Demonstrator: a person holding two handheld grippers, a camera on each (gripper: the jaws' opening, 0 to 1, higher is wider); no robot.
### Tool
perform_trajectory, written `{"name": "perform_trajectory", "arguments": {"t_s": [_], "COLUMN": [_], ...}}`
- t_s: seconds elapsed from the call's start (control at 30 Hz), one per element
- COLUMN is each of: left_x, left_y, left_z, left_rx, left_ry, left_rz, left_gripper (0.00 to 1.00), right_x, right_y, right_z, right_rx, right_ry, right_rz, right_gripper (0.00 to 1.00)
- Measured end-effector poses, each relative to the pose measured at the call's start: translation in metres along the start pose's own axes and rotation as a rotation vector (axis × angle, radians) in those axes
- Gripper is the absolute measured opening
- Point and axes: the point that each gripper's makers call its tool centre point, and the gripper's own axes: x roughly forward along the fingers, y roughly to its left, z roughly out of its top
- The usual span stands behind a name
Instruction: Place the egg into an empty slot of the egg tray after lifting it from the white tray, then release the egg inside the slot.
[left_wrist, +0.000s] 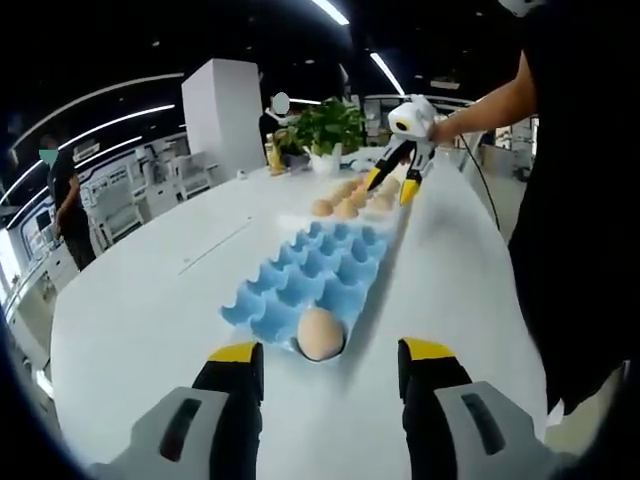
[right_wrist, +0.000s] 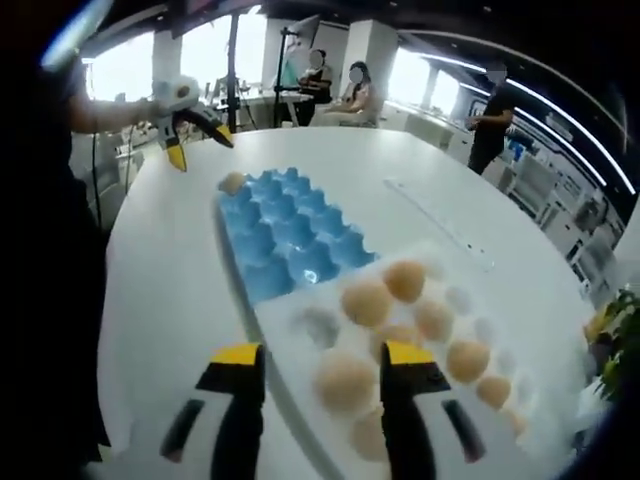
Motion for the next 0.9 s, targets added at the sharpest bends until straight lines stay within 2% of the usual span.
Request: {"name": "perform_trajectory", "arguments": {"t_s": [0.17, 0.37, 0.5, 0.67, 0.77, 0.9], "left_x": [0.001, 0.001, 0.0, 0.0, 0.0, -0.001], "left_y": [-0.001, -0.002, -0.001, -0.002, -0.002, -0.001], "left_z": [0.001, 0.001, 0.0, -0.001, 0.0, -0.001], "left_rx": [0.0, 0.0, 0.0, -0.006, -0.006, -0.009], "left_ry": [-0.002, -0.001, 0.0, 0.002, -0.002, -0.004], "left_rz": [-0.004, -0.006, -0.003, -0.008, -0.005, 0.001], "left_gripper": [0.55, 0.54, 0.54, 0.52, 0.52, 0.52], "right_x": [-0.003, -0.004, -0.003, 0.003, 0.009, 0.015], "right_y": [-0.004, -0.012, -0.018, -0.023, -0.021, -0.016], "right_z": [-0.003, -0.008, -0.015, -0.021, -0.021, -0.03], "right_rx": [0.012, 0.059, 0.066, 0.068, 0.089, 0.052], "right_ry": [0.01, 0.02, 0.061, 0.116, 0.134, 0.221], "right_rz": [-0.014, -0.033, -0.044, -0.058, -0.035, -0.005], "right_gripper": [0.48, 0.43, 0.31, 0.3, 0.3, 0.29]}}
